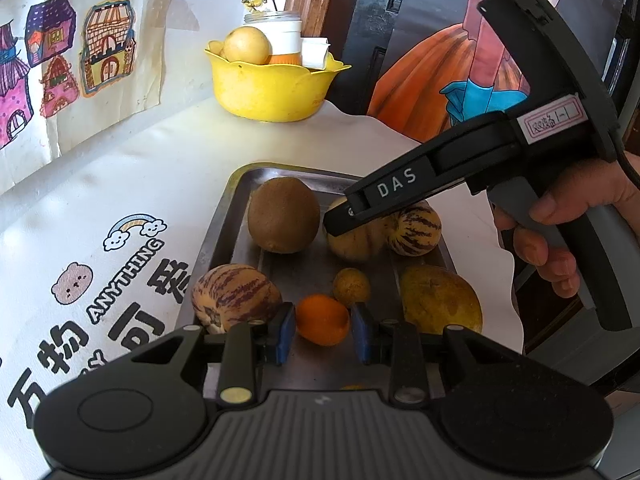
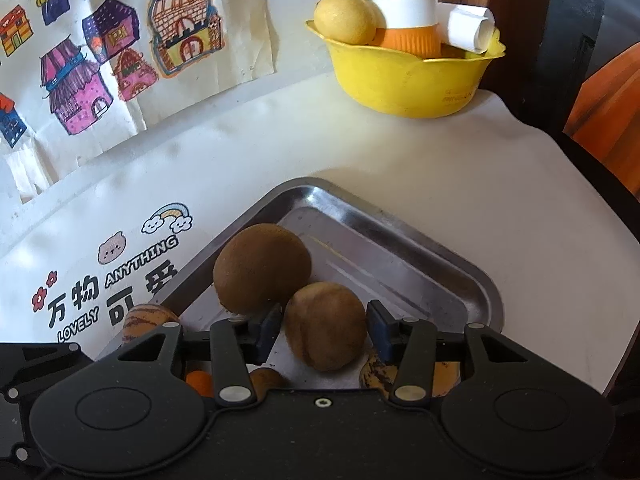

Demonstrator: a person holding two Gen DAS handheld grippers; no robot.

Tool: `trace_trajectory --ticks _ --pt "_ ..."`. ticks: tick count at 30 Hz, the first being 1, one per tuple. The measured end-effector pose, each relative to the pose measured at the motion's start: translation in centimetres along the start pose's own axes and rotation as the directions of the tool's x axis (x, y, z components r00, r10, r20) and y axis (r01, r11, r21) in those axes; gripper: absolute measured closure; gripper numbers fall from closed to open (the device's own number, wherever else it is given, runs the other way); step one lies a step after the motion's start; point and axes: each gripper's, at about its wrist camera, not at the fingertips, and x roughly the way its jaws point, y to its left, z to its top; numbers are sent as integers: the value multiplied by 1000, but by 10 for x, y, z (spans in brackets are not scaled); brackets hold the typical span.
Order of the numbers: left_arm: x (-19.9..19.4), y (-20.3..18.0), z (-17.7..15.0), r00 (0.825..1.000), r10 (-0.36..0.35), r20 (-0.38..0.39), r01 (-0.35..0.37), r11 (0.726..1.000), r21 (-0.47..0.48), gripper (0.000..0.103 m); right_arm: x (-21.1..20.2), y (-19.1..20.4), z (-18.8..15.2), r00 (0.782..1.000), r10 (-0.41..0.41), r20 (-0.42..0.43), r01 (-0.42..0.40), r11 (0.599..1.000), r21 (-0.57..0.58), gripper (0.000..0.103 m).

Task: Organize fruits
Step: 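Lower and open the right tool releasing the walnut fruit while the left tool releases the orange, then withdraw both open tools back from the tray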

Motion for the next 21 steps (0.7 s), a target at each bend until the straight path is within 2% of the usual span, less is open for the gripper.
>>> trace_trajectory --ticks 6,10,17,21 --pt "-2 -2 0 1000 3 6 -3 1000 2 69 -4 -4 0 1000 12 9 -12 1000 15 53" --pt "-5 -3 1 1000 3 14 -3 1000 -11 66 -9 -4 -1 1000 16 24 -17 1000 20 49" --pt "-16 -10 4 999 19 42 -20 1000 3 50 -23 -6 0 998 16 58 -17 999 31 42" --pt "-24 -11 6 997 29 65 -29 1000 -1 46 -31 -7 -1 997 13 75 -16 999 39 39"
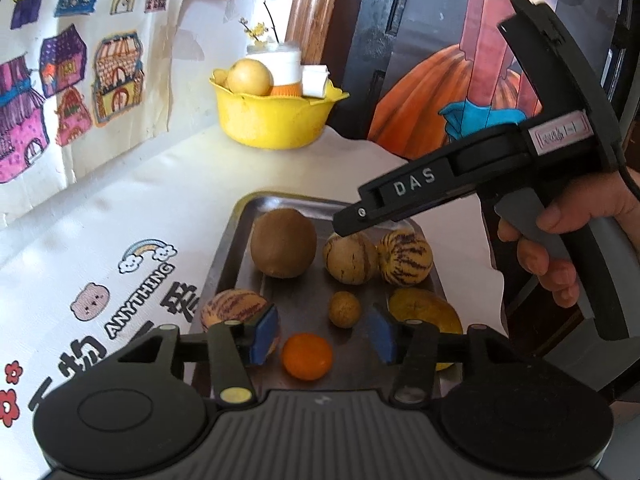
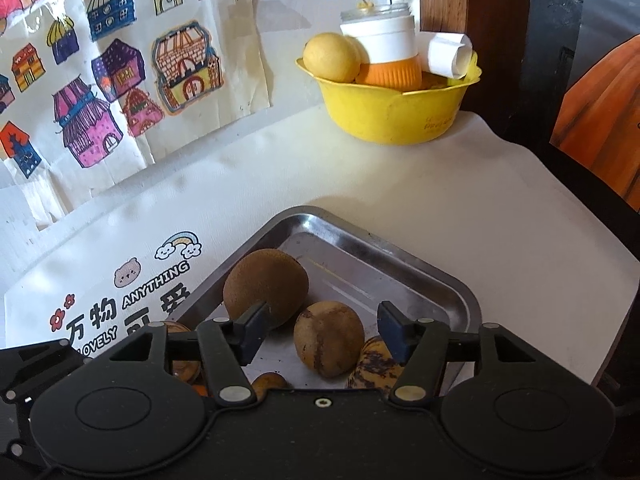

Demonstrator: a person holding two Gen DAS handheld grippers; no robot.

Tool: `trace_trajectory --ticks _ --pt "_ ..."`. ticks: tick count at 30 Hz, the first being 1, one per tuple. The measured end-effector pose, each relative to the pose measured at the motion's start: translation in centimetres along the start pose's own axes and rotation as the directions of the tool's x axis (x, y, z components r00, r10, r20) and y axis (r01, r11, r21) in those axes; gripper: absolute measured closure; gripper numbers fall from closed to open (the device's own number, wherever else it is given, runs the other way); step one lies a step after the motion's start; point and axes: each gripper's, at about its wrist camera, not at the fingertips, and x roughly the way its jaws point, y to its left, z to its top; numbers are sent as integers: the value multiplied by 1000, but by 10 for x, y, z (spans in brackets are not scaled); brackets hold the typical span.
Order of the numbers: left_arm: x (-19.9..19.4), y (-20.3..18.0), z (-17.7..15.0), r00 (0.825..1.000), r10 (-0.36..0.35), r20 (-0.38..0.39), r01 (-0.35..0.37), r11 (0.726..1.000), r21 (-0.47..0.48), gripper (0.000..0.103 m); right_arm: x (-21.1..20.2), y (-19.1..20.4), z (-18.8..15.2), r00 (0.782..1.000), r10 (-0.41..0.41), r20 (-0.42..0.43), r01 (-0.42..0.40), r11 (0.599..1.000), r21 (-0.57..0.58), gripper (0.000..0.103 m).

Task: Organize fruits
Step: 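Withdraw both open tools back from the tray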

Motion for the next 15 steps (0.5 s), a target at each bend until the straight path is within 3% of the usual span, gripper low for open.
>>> trace_trajectory --ticks 8,15 --pt "-21 2 -1 998 37 44 -36 999 -5 26 -18 3 -3 999 -9 47 8 1000 19 30" --pt "-38 11 -6 994 85 66 -83 996 -30 15 -33 11 -10 995 -44 91 42 999 16 22"
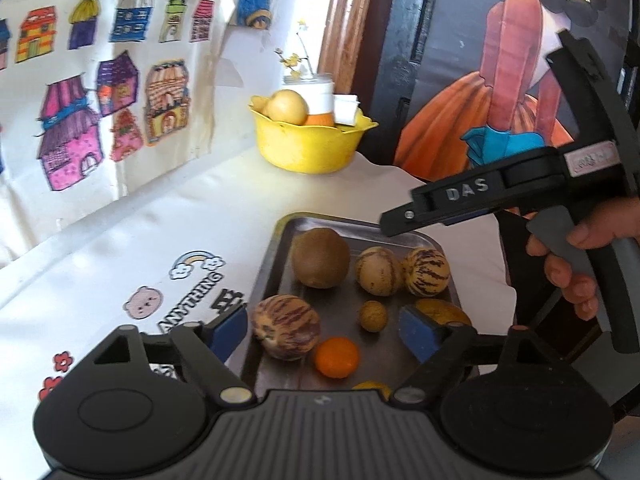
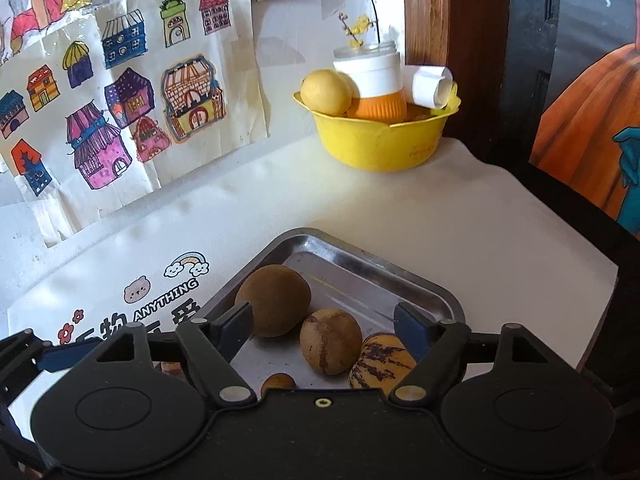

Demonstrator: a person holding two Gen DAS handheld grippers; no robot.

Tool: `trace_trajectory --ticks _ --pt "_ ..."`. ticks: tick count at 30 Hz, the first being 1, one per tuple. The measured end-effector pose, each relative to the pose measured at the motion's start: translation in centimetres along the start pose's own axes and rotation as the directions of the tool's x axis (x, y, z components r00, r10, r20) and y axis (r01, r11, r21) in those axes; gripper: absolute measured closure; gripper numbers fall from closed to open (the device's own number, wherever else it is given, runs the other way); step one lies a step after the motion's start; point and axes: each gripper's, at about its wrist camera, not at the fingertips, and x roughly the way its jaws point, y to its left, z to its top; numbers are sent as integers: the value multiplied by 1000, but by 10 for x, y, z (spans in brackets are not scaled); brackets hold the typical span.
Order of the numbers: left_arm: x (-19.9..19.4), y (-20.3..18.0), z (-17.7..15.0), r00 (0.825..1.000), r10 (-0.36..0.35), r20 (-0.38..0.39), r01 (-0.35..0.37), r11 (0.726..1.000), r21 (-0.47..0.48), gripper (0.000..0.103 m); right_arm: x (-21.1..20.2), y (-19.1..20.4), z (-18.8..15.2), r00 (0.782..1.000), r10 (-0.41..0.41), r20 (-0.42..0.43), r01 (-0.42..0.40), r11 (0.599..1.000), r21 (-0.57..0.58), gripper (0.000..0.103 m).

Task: Organize fruits
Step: 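Withdraw both open tools back from the tray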

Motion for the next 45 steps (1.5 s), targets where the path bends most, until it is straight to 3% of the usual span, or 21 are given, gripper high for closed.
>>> trace_trajectory --ticks 10,18,28,45 --pt "-23 20 -7 997 68 39 -65 995 -73 1 -21 8 -17 996 -60 61 60 998 7 15" --pt "-38 30 -15 992 114 60 -103 981 -162 0 -43 20 -43 985 -90 150 91 996 -4 8" --pt "-61 34 -27 977 180 111 -155 968 -199 0 -68 46 -76 963 -107 248 119 992 -35 4" --pt "-81 39 -42 959 236 157 -196 953 -232 0 -78 49 -102 943 -126 309 133 991 -4 1"
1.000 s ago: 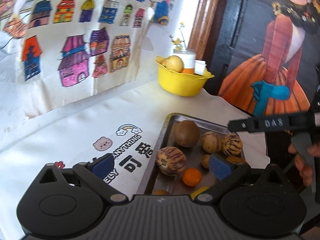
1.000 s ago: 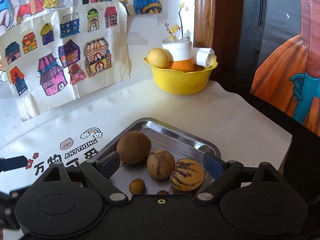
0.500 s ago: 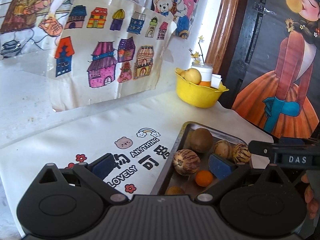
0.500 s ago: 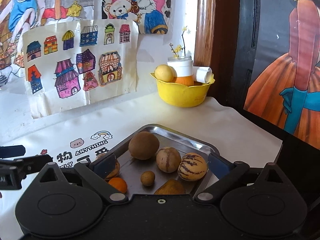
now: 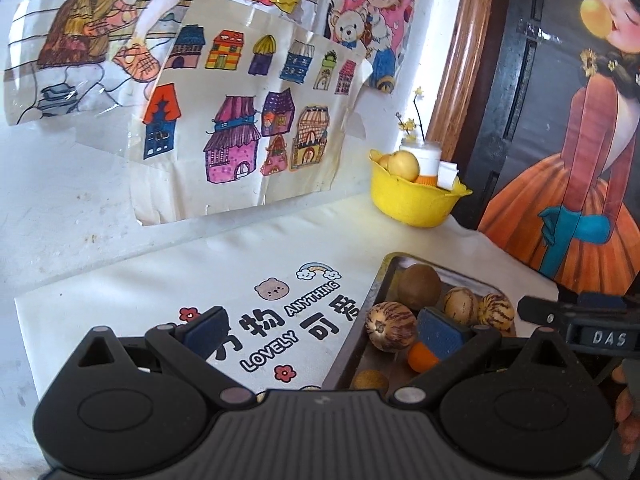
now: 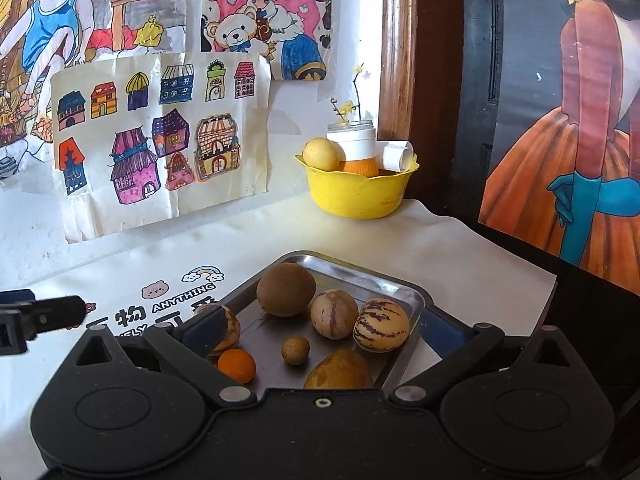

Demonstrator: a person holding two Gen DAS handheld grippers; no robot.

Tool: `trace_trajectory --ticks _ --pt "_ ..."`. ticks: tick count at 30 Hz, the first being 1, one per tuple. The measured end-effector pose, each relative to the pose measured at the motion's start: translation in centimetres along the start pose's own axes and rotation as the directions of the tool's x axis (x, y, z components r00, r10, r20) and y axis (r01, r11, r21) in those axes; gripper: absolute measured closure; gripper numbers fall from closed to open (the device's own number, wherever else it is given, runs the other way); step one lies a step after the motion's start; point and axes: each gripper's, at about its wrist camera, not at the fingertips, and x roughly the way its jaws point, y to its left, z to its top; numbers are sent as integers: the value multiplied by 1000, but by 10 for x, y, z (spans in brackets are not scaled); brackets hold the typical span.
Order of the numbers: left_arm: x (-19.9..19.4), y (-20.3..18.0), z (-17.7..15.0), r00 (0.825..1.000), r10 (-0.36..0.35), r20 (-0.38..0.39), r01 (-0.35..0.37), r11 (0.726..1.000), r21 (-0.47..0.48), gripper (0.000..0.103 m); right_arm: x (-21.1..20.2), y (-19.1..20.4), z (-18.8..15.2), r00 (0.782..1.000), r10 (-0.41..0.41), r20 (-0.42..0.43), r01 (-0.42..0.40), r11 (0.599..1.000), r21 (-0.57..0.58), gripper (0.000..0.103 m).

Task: Organize fruits
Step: 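Withdraw both open tools back from the tray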

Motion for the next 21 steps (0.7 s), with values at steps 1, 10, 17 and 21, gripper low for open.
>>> trace_trajectory --ticks 1,10,17,21 --pt "-2 1 -1 1000 1 7 -1 1000 -5 0 -1 1 -2 1000 -4 3 4 1000 0 1" --pt "-13 13 -19 999 35 38 -34 999 -24 0 -19 9 -23 994 -72 87 75 997 -34 1" --pt "-23 18 -26 995 53 81 -53 999 -7 0 -31 19 -48 987 -121 102 125 992 -35 1" --pt "-31 18 -30 991 78 113 -84 996 44 0 -33 23 -50 989 -121 86 125 991 -42 1"
